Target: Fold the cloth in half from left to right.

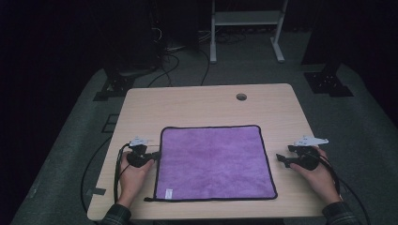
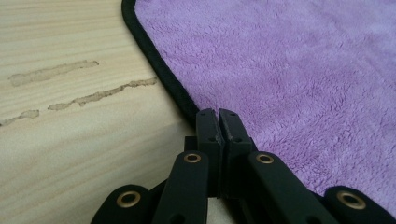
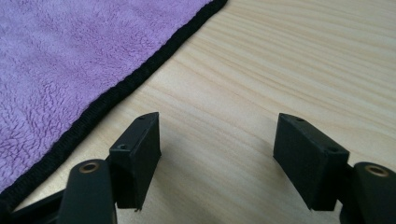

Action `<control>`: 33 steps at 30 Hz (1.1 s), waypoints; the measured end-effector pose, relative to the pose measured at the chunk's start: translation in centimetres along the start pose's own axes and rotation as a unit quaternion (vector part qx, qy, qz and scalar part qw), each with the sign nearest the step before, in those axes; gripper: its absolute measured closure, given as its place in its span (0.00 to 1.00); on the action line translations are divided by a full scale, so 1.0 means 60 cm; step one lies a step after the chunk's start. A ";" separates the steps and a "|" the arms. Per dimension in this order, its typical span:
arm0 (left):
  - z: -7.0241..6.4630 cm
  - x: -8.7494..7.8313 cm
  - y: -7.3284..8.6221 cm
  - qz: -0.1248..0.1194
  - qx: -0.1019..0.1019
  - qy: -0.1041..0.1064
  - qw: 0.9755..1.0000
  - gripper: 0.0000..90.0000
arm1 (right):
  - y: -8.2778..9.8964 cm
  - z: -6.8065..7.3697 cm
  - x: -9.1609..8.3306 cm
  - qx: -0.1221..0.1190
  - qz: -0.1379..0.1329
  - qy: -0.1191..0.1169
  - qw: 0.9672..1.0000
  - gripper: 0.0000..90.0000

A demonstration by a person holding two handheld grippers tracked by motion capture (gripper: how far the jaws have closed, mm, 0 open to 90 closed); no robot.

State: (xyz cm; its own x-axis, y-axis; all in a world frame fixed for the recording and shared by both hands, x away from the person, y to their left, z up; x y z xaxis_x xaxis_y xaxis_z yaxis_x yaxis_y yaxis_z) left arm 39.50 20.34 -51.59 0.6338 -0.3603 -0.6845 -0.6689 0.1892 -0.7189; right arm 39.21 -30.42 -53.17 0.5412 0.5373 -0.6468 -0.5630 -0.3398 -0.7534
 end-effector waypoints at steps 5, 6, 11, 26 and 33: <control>-0.002 -0.003 -0.007 -0.012 -0.021 0.028 0.999 0.98 | 0.000 0.000 0.000 -0.001 0.000 0.000 1.000 0.34; -0.002 -0.004 -0.009 -0.017 -0.026 0.038 0.999 0.98 | 0.000 0.000 0.000 -0.001 0.000 0.000 1.000 0.34; -0.007 -0.011 -0.018 -0.036 -0.045 0.072 0.996 0.98 | 0.000 0.000 0.000 -0.001 0.000 -0.001 1.000 0.34; -0.039 -0.016 -0.048 -0.067 -0.006 0.111 0.992 0.98 | 0.000 0.000 0.000 -0.001 0.001 -0.001 1.000 0.33; -0.060 -0.014 -0.061 -0.070 0.005 0.120 0.990 0.98 | 0.000 0.000 0.000 -0.001 0.001 -0.001 1.000 0.33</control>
State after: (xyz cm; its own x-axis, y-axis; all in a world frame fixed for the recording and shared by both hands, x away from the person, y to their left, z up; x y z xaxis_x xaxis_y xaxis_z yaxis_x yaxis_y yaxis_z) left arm 40.02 16.67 -47.98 0.6087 -0.5905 -0.5299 -0.5759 0.1307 -0.8070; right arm 39.21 -30.40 -53.18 0.5392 0.5386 -0.6474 -0.5622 -0.3421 -0.7529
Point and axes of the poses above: each handheld gripper's, and its own axes: x roughly forward along the jaws, y roughly out of its underside, z roughly to its left, the point moved 7 cm from there along x, roughly forward along the jaws, and after that the axes turned 9 degrees about -y, right-handed, at the moved point
